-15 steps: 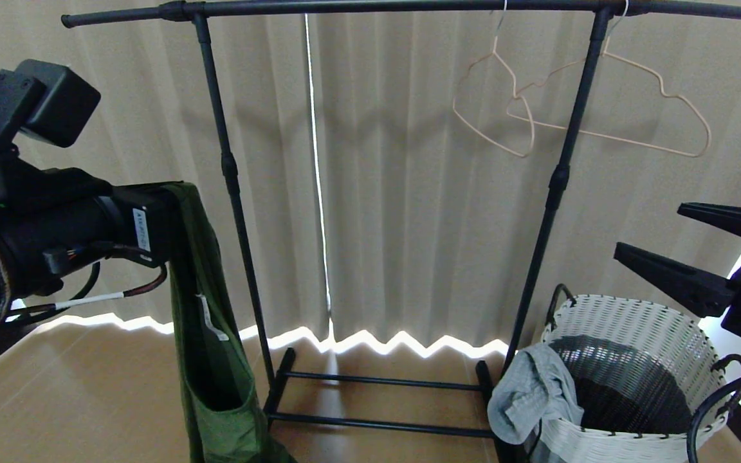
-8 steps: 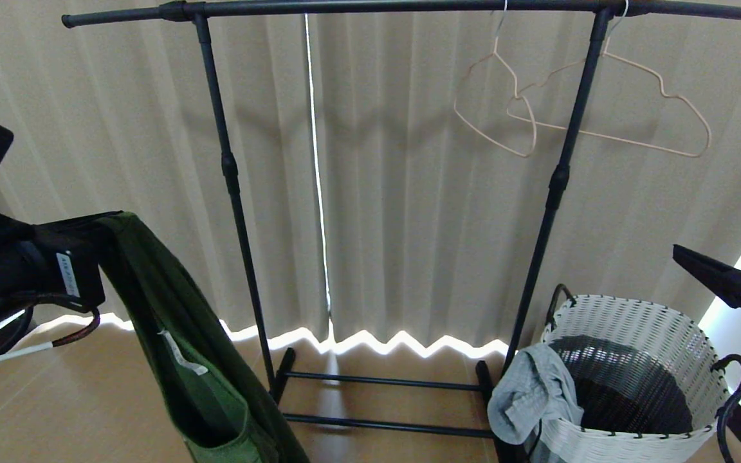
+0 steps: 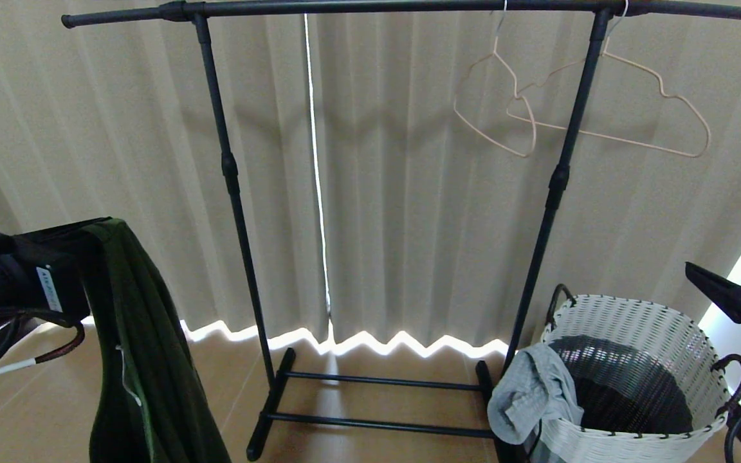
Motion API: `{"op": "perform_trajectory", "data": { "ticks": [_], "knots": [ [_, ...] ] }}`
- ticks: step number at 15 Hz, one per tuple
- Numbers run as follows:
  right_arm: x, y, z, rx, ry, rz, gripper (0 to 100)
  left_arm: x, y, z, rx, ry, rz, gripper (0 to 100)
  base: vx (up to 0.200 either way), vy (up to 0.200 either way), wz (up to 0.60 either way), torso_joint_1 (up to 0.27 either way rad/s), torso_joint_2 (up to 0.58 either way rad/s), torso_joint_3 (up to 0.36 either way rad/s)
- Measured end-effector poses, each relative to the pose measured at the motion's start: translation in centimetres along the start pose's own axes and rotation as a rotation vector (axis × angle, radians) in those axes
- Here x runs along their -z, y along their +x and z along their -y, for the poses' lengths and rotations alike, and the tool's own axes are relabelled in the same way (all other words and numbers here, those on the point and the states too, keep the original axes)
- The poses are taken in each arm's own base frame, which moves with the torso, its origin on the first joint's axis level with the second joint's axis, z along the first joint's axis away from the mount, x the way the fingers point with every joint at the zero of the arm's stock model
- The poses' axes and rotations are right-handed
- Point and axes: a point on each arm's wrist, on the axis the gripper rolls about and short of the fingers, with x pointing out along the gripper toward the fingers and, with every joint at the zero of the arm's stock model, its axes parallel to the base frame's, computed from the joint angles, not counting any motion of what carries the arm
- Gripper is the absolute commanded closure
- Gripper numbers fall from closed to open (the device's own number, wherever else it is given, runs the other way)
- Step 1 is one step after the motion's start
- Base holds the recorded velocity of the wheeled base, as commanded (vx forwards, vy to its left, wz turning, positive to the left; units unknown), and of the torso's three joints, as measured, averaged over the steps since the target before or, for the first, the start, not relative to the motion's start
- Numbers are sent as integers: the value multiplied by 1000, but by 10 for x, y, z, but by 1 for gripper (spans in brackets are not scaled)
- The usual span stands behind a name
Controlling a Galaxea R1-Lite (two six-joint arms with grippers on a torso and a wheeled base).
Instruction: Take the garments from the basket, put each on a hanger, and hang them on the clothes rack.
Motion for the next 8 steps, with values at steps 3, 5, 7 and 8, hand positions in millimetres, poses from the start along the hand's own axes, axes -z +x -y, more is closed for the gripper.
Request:
{"op": "perform_trajectory", "data": {
  "ticks": [3,5,7,8],
  "knots": [
    [-1,0,0,1,0,6,0,1,-5,0,-2,7,12,100,0,0,0,0,0,0],
    [-2,0,0,-1,0,8,0,4,-8,0,-3,21,10,100,0,0,0,0,0,0],
    [-2,0,0,-1,0,7,0,6,-9,0,-2,22,6,100,0,0,0,0,0,0],
    [-1,0,0,-2,0,4,0,7,-10,0,-2,21,4,100,0,0,0,71,-188,-61]
  ]
}}
